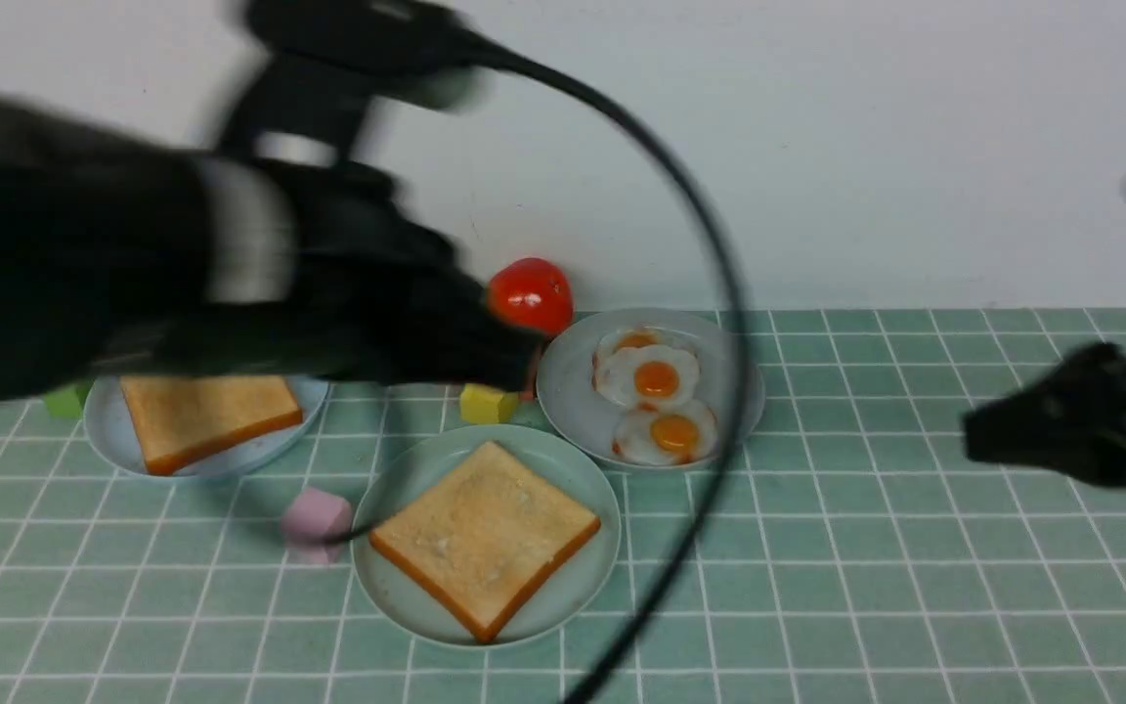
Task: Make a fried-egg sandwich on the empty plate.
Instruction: Use the right arm to grab a fried egg
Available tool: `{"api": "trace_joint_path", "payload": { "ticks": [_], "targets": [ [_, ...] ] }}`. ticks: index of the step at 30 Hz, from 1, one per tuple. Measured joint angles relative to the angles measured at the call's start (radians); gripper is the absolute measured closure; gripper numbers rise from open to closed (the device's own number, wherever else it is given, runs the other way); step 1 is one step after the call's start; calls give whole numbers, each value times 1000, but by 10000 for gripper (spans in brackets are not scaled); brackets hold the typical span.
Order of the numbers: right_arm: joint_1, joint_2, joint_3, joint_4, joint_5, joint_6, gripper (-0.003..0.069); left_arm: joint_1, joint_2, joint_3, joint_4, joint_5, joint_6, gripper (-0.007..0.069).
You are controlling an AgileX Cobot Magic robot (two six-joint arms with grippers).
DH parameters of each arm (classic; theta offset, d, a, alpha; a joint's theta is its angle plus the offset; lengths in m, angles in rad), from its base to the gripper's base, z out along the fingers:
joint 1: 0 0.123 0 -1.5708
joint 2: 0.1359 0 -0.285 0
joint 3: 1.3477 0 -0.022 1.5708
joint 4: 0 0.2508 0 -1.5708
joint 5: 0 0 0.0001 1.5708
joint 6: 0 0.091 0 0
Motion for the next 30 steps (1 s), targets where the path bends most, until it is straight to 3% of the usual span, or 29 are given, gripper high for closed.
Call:
{"api": "trace_joint_path", "payload": {
  "ticks": [8, 14, 23, 30],
  "targets": [
    [0, 370, -202, 110, -15, -60, 344, 0, -510, 358, -16, -130, -75, 638],
    [30, 678, -432, 150, -27, -65, 336, 0, -788, 535, 94, -182, -221, 638],
    [41, 963, -702, 156, -37, -26, 260, 0, -776, 546, 143, -220, -276, 638],
    [41, 1105, -835, 172, -55, 3, 251, 0, -699, 546, 143, -264, -280, 638]
  ]
}}
